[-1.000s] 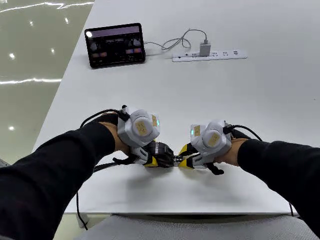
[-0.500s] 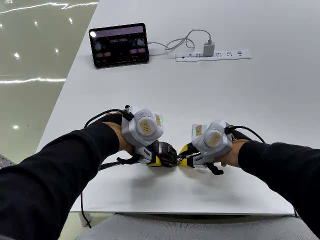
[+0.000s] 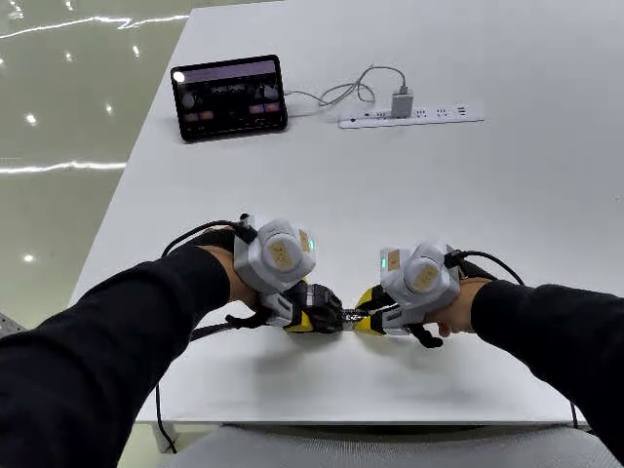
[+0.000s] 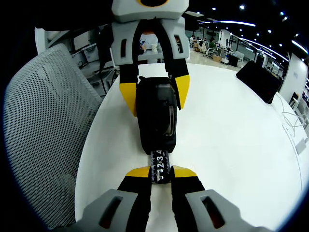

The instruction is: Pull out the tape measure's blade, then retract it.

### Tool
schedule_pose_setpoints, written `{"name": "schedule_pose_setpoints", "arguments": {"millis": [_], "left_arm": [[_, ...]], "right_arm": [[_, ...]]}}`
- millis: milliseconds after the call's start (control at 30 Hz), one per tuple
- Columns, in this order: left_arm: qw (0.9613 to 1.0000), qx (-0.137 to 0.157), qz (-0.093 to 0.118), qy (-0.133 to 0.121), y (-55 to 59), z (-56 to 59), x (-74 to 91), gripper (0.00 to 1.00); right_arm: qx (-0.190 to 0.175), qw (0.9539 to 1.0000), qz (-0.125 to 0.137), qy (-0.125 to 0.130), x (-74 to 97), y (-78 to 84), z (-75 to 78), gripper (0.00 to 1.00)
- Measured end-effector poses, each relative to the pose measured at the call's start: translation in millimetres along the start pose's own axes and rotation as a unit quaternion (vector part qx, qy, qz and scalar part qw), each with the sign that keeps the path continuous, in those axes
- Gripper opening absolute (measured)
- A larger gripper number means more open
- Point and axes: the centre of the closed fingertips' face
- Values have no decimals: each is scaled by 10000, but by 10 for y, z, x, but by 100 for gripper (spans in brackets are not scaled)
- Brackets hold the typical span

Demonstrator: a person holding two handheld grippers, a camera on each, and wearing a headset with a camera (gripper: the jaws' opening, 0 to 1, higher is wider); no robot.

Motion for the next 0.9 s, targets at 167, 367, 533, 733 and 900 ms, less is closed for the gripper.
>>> {"name": "schedule_pose_setpoints", "arguments": {"millis": [167, 367, 533, 733, 900], "left_arm": [[10000, -7, 14, -36, 1, -5, -3, 31], [10000, 16, 30, -53, 0, -4, -2, 31], [10000, 11, 20, -38, 1, -4, -3, 31], [10000, 37, 32, -35, -2, -5, -3, 31], [10000, 35, 30, -31, -4, -5, -3, 31]], "right_arm": [[-4, 10000, -33, 0, 23, 27, 5, 11], [7, 10000, -54, 23, 50, 60, 2, 11], [2, 10000, -81, 30, 80, 98, 0, 11], [-17, 9999, -111, 42, 113, 134, -3, 11], [-27, 9999, -112, 57, 132, 153, -6, 11]]}}
Point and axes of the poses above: the centre of the closed fingertips' face, and the gripper's own axes: x roughly backward along the fingers, z roughly to its right, y roughly out of its underside, and after that the axes turned 13 degrees about -y, right-handed
